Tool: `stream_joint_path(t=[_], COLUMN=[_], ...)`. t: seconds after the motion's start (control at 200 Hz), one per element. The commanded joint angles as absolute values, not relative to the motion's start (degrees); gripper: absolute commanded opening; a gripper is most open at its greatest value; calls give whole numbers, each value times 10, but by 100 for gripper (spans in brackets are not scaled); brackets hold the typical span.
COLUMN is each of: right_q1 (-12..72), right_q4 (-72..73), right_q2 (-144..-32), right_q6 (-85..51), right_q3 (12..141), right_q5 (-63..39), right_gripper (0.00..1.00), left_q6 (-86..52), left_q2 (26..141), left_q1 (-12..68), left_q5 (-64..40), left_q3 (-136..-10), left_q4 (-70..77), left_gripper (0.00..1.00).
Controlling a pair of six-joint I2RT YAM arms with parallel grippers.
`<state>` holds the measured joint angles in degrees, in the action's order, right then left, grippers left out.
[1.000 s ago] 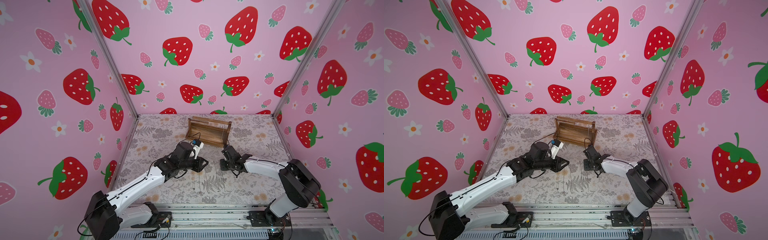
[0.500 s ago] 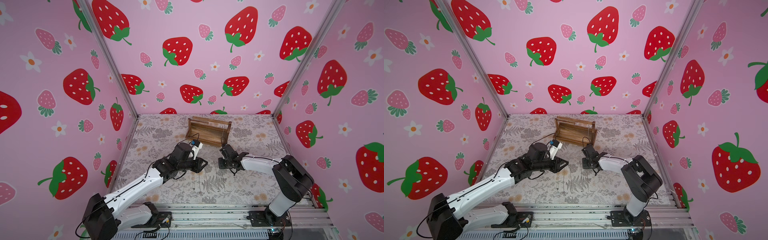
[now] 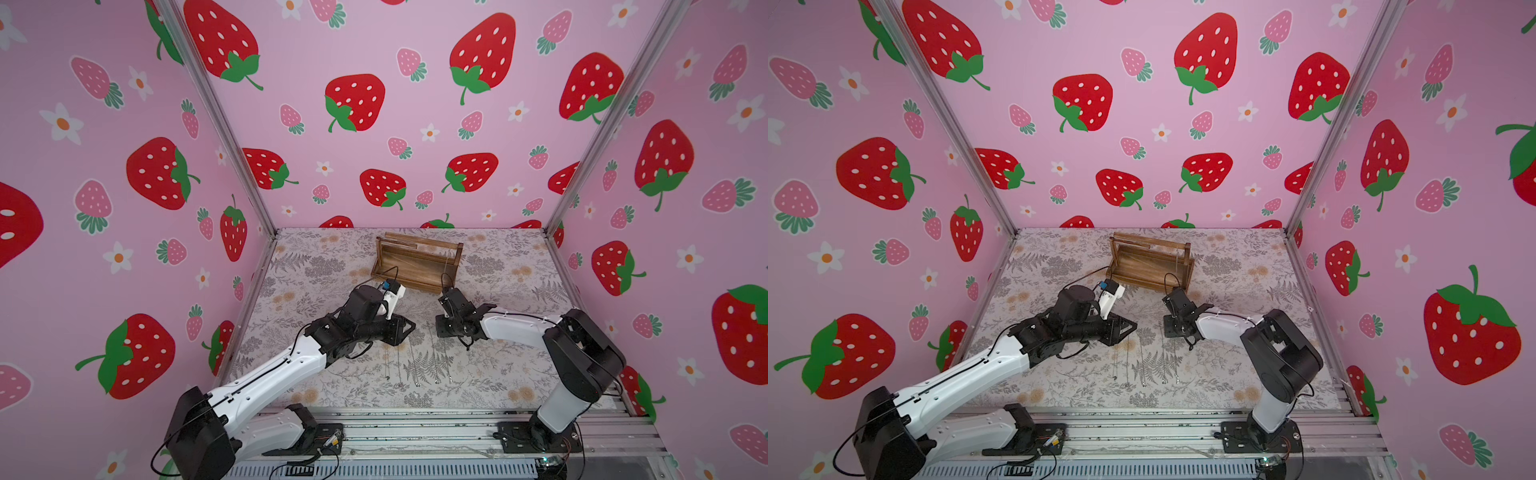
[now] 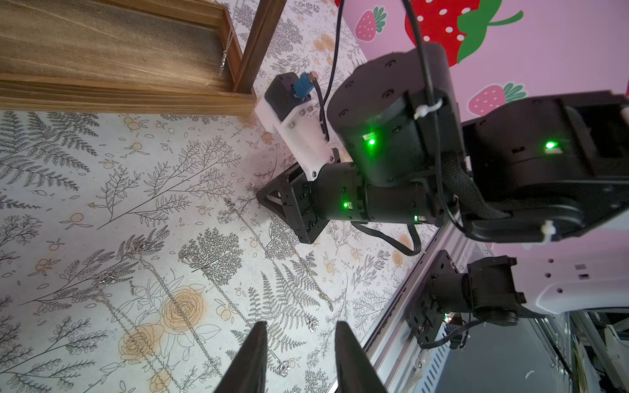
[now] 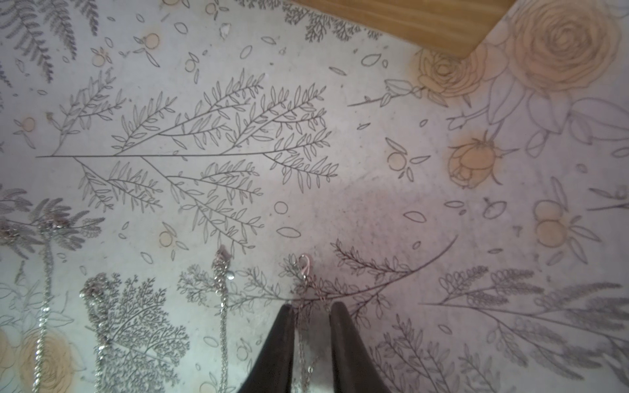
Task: Take the necklace off the jewelry display stand
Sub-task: Adjust the necklace at the center of the board.
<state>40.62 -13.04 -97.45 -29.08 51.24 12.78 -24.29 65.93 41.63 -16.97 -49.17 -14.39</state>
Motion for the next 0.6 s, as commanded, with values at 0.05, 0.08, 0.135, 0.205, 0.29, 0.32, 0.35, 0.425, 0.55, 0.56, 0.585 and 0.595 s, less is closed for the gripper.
stream_joint_path(t=[0.05, 0.08, 0.135, 0.205, 0.29, 0.32, 0.35, 0.425, 0.55, 0.56, 0.585, 0.595], right_q1=[414, 416, 417, 418, 419, 419, 419, 419, 420, 420, 420, 420], right_q4=[-156, -156, -154, -151, -144, -142, -142, -139, -140, -140, -141, -141], right_q2=[-994, -994, -994, -994, -994, -994, -995, -996, -997, -998, -1000, -1000], right_q6=[-290, -289, -289, -290, -292, -293, -294, -296, -296, -296, -296, -296], right_q3=[511, 511, 511, 511, 511, 510, 511, 512, 514, 515, 516, 516], right_q5=[108, 107, 105, 102, 96, 93, 91, 91, 92, 93, 94, 95], right_gripper=[23, 23, 23, 23, 23, 23, 24, 24, 24, 24, 24, 24], left_q6=[-242, -242, -242, -242, -242, -242, -242, -242, -242, -242, -242, -242], left_q2=[654, 654, 654, 655, 656, 656, 657, 658, 660, 659, 659, 659], left_q1=[418, 418, 418, 418, 418, 418, 418, 418, 418, 418, 419, 419], left_q5=[-171, -171, -171, -172, -172, -172, -173, -174, -175, -175, -175, -175], left_q3=[-491, -491, -491, -491, -494, -494, -495, -496, -498, -498, -498, -499], left_q4=[-144, -144, -144, -144, -144, -144, -144, -144, -144, -144, -144, -144], left_gripper=[35, 35, 35, 35, 35, 35, 35, 35, 35, 35, 35, 35])
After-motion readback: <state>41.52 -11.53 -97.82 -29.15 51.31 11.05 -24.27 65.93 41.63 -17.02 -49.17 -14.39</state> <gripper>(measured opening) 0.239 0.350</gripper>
